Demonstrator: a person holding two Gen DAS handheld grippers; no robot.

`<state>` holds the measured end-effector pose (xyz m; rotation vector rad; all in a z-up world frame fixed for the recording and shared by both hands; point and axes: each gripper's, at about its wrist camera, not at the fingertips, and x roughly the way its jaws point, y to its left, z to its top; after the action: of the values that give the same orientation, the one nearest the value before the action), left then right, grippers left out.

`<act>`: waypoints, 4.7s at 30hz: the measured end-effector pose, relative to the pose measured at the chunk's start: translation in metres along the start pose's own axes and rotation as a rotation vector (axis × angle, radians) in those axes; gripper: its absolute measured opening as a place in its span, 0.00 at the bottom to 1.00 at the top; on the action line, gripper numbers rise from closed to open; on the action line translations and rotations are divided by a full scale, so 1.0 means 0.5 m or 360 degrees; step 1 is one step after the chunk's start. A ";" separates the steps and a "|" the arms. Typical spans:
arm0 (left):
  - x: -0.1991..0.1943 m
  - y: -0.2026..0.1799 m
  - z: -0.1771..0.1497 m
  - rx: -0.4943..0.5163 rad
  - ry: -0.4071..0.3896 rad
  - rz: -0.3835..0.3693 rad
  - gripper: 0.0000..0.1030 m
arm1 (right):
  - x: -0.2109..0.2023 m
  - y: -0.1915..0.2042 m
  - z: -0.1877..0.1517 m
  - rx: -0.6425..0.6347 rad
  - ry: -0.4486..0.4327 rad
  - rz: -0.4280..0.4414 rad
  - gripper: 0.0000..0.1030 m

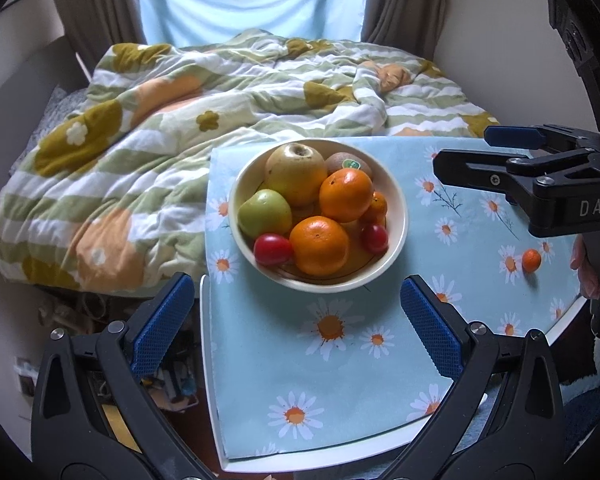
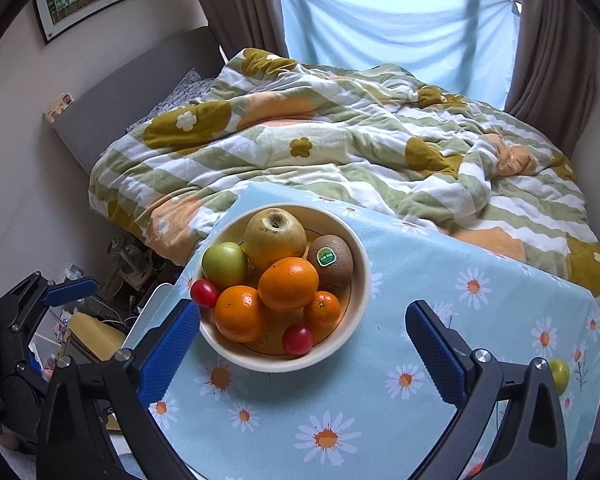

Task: Organize fruits
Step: 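Move both tools toward the last tangerine and green apple, then grasp the tangerine with the left tool while the right tool grasps the green apple, then carry the tangerine into the bowl and open the left tool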

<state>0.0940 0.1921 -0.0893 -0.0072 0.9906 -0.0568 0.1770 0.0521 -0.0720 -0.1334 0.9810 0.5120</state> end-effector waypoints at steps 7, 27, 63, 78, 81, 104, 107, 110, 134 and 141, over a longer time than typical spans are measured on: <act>-0.012 -0.053 0.036 0.0180 -0.0025 -0.0062 1.00 | -0.079 -0.052 -0.027 0.0128 -0.0052 -0.0148 1.00; 0.018 -0.412 0.073 0.0172 -0.0066 -0.0189 1.00 | -0.244 -0.385 -0.133 0.0052 -0.0090 -0.0305 1.00; 0.273 -0.726 -0.076 0.0243 0.0201 -0.0180 0.41 | -0.010 -0.613 -0.243 -0.0122 0.0166 -0.0015 1.00; 0.283 -0.676 -0.062 0.0092 0.0183 -0.0086 0.41 | 0.057 -0.594 -0.234 -0.0215 0.0197 0.0035 0.87; 0.285 -0.671 -0.061 0.0059 0.0187 -0.0092 0.41 | 0.066 -0.588 -0.229 -0.0236 0.0184 0.0045 0.83; 0.214 -0.606 -0.046 -0.0052 0.0080 -0.0053 0.41 | 0.019 -0.526 -0.211 -0.0279 0.0163 0.0116 0.48; 0.184 -0.588 -0.033 -0.0041 0.0040 -0.0048 0.41 | -0.011 -0.501 -0.202 -0.0259 0.0141 0.0129 0.48; 0.160 -0.563 -0.019 -0.0029 -0.0001 -0.0034 0.41 | -0.035 -0.468 -0.191 -0.0244 0.0114 0.0119 0.48; 0.067 -0.216 0.017 -0.0064 -0.0102 0.0004 0.41 | -0.020 -0.197 -0.082 -0.0072 0.0049 0.0124 0.48; 0.101 -0.122 0.044 -0.0058 -0.0100 -0.0010 0.41 | 0.012 -0.152 -0.062 -0.0020 0.0054 0.0093 0.48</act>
<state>0.1373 0.1283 -0.1177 -0.0450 0.9285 -0.0440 0.1918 -0.0224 -0.1030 -0.1251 1.0172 0.5709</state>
